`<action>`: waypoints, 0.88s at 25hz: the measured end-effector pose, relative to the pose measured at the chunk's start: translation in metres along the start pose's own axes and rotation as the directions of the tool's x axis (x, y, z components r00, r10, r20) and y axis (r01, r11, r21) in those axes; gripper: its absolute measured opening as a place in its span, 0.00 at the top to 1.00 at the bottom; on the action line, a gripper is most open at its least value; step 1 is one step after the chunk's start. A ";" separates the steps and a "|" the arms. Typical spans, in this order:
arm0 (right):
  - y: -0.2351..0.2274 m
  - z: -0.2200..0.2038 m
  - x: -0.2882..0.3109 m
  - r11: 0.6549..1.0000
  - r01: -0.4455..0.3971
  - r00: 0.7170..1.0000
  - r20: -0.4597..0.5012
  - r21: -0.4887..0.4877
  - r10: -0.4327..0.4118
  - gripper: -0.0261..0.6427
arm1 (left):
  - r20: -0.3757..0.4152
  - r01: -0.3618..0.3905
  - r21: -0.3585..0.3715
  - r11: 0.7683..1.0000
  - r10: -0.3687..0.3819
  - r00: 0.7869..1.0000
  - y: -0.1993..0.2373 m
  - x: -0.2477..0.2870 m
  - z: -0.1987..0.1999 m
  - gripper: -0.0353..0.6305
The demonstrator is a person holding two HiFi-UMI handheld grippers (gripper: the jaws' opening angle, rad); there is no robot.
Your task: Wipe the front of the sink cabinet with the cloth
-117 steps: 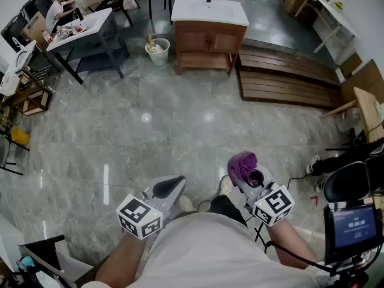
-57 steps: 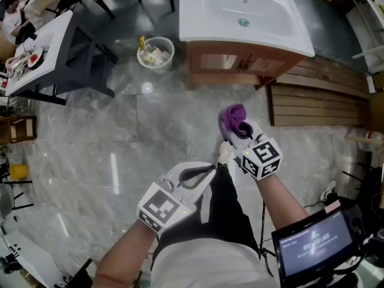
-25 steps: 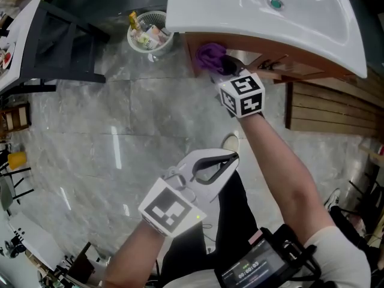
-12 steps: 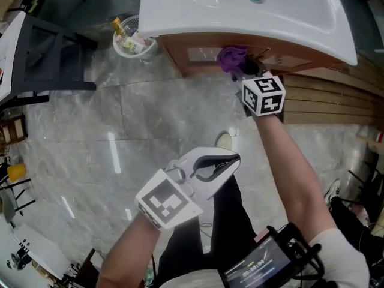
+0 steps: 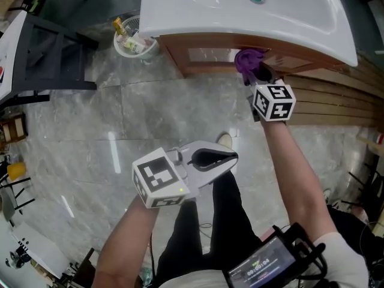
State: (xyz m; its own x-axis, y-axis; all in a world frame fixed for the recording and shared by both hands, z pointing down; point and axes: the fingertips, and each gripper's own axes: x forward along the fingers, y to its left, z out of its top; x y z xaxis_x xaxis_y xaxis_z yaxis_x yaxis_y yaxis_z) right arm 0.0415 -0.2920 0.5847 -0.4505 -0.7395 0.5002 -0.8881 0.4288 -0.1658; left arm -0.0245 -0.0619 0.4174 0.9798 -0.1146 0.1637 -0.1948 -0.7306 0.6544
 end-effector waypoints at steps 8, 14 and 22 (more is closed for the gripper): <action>0.117 -0.008 0.044 0.976 -0.213 0.977 -0.037 -0.055 0.211 0.85 | 0.001 0.013 -0.076 0.997 -0.013 1.000 0.020 -0.023 -0.008 0.94; 0.165 -0.002 0.083 0.951 -0.300 0.954 -0.057 -0.080 0.296 0.85 | 0.010 0.015 -0.101 0.995 -0.014 1.000 0.022 -0.026 -0.015 0.94; 0.085 -0.016 0.075 0.989 -0.144 0.987 -0.073 -0.024 0.142 0.85 | 0.035 0.036 -0.134 0.990 -0.031 0.999 0.023 -0.027 -0.019 0.94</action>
State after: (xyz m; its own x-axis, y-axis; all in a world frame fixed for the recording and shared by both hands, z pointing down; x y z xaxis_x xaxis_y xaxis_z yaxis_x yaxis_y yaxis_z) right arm -0.0666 -0.3024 0.6211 -0.5644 -0.6308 0.5325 -0.8112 0.5434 -0.2160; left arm -0.0561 -0.0632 0.4421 0.9864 -0.1151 0.1173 -0.1639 -0.6373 0.7530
